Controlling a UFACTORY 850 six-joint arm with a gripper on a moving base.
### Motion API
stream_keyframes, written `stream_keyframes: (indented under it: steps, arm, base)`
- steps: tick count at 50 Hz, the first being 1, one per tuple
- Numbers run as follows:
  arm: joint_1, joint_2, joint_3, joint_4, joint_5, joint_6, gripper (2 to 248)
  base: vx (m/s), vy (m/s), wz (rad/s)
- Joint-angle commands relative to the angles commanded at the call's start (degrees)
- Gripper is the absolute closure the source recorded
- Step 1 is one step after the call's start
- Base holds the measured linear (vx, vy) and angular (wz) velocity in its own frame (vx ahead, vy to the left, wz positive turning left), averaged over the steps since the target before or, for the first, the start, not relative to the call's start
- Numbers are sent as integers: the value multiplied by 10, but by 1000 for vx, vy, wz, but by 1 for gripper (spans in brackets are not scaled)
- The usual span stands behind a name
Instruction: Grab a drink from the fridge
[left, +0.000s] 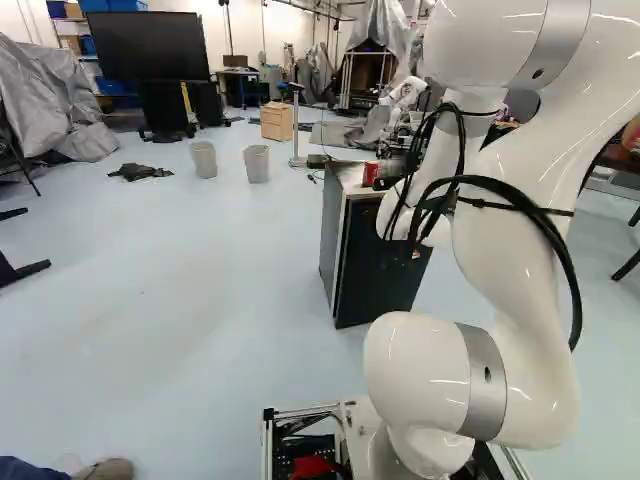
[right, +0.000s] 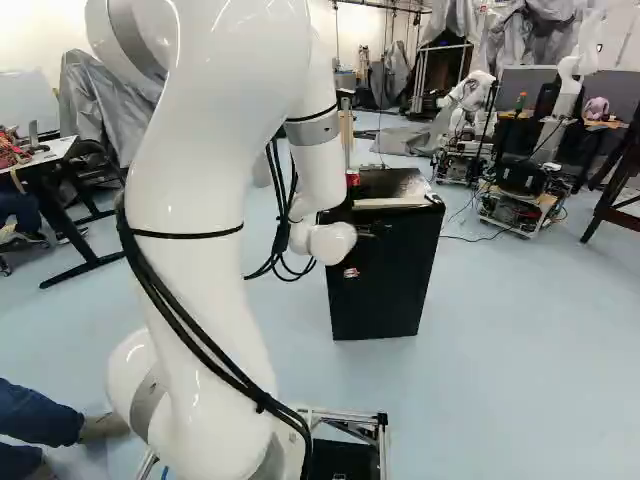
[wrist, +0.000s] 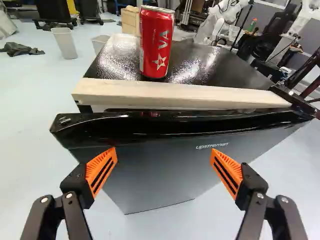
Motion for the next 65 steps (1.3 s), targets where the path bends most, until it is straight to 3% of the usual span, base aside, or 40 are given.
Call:
stream_keyframes:
  steps: [65]
  arm:
    - [9,-30,-40,0,0,0,3]
  base:
    - [0,0,0]
